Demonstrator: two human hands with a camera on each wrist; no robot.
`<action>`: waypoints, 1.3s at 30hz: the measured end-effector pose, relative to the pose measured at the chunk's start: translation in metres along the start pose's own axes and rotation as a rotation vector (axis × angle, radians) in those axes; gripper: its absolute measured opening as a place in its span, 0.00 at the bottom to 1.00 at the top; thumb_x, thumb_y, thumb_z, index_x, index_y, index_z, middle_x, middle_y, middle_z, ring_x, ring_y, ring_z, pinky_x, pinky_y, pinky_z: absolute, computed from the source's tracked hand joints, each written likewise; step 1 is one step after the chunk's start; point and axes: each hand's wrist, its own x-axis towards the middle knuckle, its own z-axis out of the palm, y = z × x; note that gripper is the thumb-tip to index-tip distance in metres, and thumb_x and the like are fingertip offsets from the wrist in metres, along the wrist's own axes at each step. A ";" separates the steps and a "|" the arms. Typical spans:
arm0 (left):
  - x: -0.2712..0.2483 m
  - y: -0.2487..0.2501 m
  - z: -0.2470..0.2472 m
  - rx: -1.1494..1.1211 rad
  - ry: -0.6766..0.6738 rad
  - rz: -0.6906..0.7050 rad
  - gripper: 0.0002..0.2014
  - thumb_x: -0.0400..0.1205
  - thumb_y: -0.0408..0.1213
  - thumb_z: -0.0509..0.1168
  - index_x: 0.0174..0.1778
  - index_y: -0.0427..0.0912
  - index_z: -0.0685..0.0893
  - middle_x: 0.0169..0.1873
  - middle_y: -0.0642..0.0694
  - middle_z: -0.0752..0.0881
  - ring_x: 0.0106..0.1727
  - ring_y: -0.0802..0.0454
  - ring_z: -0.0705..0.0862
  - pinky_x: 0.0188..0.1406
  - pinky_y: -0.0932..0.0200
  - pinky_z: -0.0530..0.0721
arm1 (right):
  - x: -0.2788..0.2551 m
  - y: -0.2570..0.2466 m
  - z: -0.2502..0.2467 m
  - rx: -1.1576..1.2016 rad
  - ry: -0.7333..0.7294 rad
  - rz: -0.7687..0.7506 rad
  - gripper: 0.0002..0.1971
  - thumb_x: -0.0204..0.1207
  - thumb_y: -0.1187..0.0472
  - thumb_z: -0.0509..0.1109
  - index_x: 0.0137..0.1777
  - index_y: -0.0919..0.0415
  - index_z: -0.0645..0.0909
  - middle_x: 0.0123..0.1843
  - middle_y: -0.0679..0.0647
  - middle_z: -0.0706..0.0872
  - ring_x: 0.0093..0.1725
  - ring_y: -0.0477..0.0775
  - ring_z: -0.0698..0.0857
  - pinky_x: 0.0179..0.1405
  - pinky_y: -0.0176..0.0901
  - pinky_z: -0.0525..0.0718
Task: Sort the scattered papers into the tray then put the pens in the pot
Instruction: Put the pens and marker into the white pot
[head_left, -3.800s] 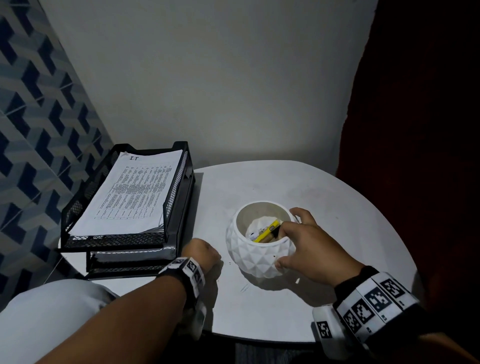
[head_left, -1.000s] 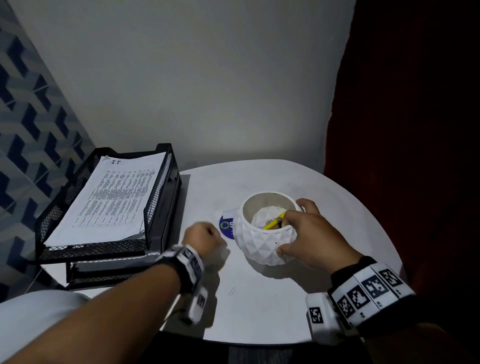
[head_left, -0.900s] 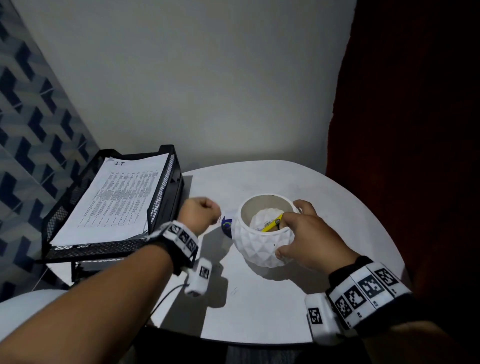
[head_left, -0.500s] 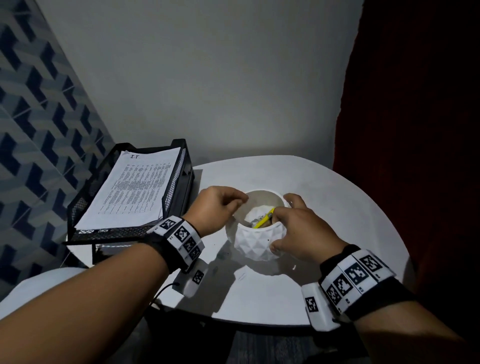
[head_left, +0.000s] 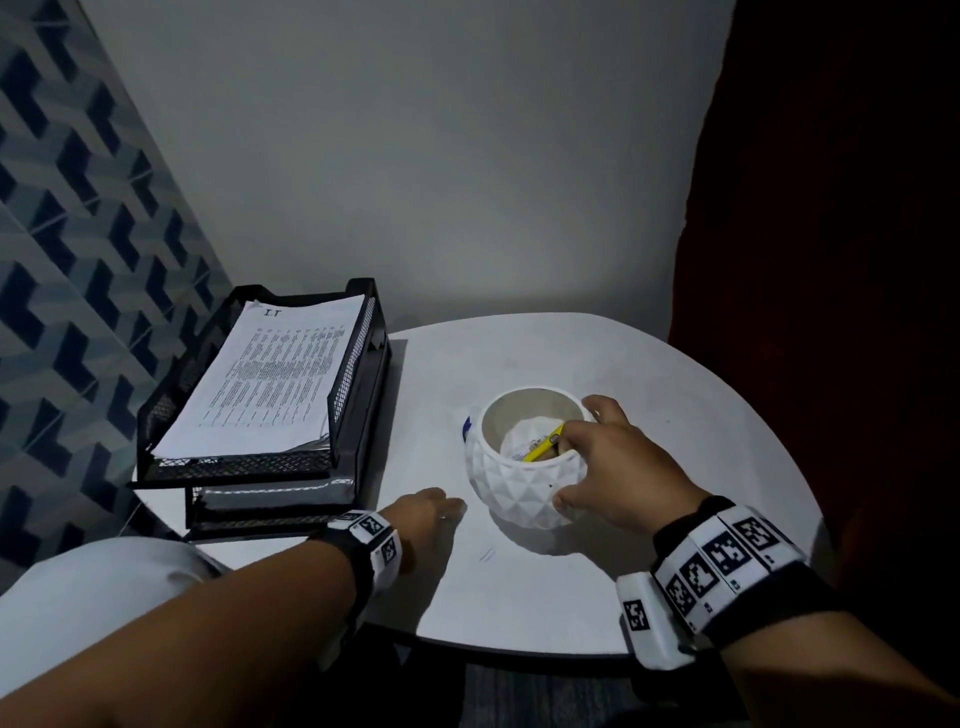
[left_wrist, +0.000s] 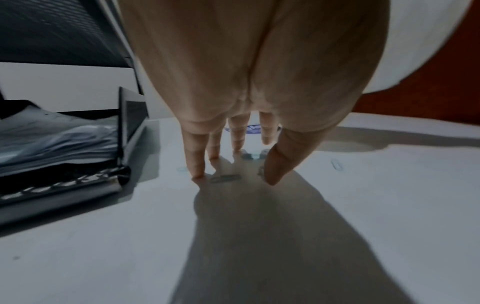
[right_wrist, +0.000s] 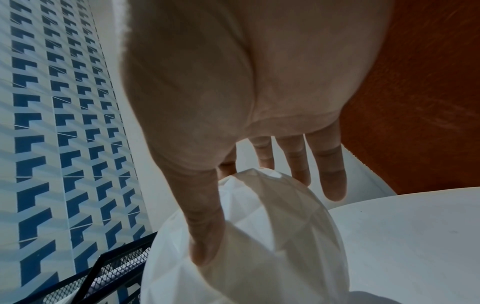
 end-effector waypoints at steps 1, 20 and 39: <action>0.001 0.000 0.003 0.061 -0.036 0.011 0.19 0.71 0.41 0.63 0.59 0.47 0.79 0.53 0.45 0.78 0.53 0.37 0.85 0.48 0.48 0.85 | 0.001 0.000 0.000 -0.002 -0.002 -0.001 0.24 0.62 0.47 0.86 0.55 0.41 0.79 0.88 0.47 0.55 0.77 0.61 0.75 0.64 0.50 0.81; 0.019 0.000 0.005 -0.267 0.197 -0.211 0.10 0.79 0.37 0.65 0.31 0.49 0.79 0.31 0.56 0.80 0.45 0.50 0.85 0.35 0.67 0.73 | 0.004 0.003 0.004 -0.017 -0.013 0.009 0.24 0.62 0.46 0.86 0.55 0.42 0.80 0.88 0.47 0.54 0.78 0.60 0.75 0.65 0.51 0.82; -0.008 0.059 -0.118 -0.839 0.556 0.132 0.12 0.79 0.27 0.73 0.41 0.52 0.93 0.39 0.50 0.94 0.41 0.60 0.91 0.51 0.63 0.88 | 0.006 -0.003 0.001 0.003 -0.007 -0.021 0.24 0.61 0.48 0.86 0.48 0.40 0.75 0.88 0.48 0.55 0.76 0.62 0.76 0.63 0.50 0.82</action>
